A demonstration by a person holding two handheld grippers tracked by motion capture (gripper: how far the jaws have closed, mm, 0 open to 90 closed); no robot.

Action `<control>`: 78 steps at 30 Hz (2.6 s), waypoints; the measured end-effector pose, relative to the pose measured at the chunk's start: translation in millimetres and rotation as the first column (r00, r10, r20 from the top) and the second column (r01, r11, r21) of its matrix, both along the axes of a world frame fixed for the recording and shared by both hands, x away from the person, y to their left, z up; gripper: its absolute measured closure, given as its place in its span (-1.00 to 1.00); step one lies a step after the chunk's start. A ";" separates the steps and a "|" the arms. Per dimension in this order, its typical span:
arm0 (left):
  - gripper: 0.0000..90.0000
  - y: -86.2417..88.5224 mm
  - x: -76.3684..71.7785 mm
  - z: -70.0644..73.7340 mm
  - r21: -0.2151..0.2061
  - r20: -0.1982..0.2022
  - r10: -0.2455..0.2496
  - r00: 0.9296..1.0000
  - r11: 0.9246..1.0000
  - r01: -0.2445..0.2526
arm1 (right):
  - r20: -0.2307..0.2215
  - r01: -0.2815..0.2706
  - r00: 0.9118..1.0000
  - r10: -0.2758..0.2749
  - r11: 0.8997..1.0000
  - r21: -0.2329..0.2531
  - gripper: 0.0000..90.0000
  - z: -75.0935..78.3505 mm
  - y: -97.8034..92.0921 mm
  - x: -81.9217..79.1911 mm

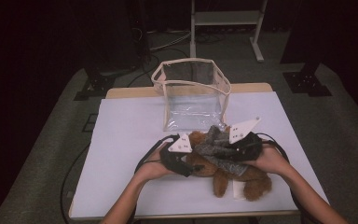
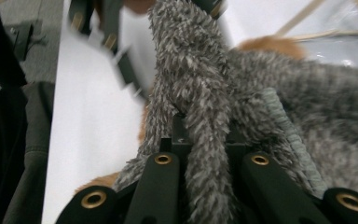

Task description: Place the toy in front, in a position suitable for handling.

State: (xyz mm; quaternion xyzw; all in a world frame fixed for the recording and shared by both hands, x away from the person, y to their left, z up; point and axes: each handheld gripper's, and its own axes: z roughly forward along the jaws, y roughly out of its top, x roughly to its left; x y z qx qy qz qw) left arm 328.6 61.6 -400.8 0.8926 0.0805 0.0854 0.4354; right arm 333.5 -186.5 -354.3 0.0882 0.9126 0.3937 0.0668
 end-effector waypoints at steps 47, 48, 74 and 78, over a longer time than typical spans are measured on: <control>-0.36 0.2 -6.0 26.6 0.035 -0.014 -0.046 0.999 0.998 0.046 | -0.073 0.053 0.996 -0.049 0.997 0.054 0.80 -7.0 -49.6 1.3; -0.38 1.6 -4.8 29.0 0.030 -0.012 -0.044 0.999 0.999 0.045 | -0.079 0.048 0.996 -0.044 0.997 0.058 0.80 -9.0 -48.8 -1.7; -0.22 -2.1 -18.1 18.7 0.061 -0.031 -0.104 0.994 0.993 0.106 | -0.041 0.006 0.999 -0.002 0.995 0.099 0.80 2.1 -62.8 -27.9; -0.21 -0.8 -22.0 18.2 0.059 -0.019 -0.108 0.994 0.992 0.109 | -0.047 0.022 0.999 -0.017 0.995 0.094 0.80 5.8 -76.0 -29.5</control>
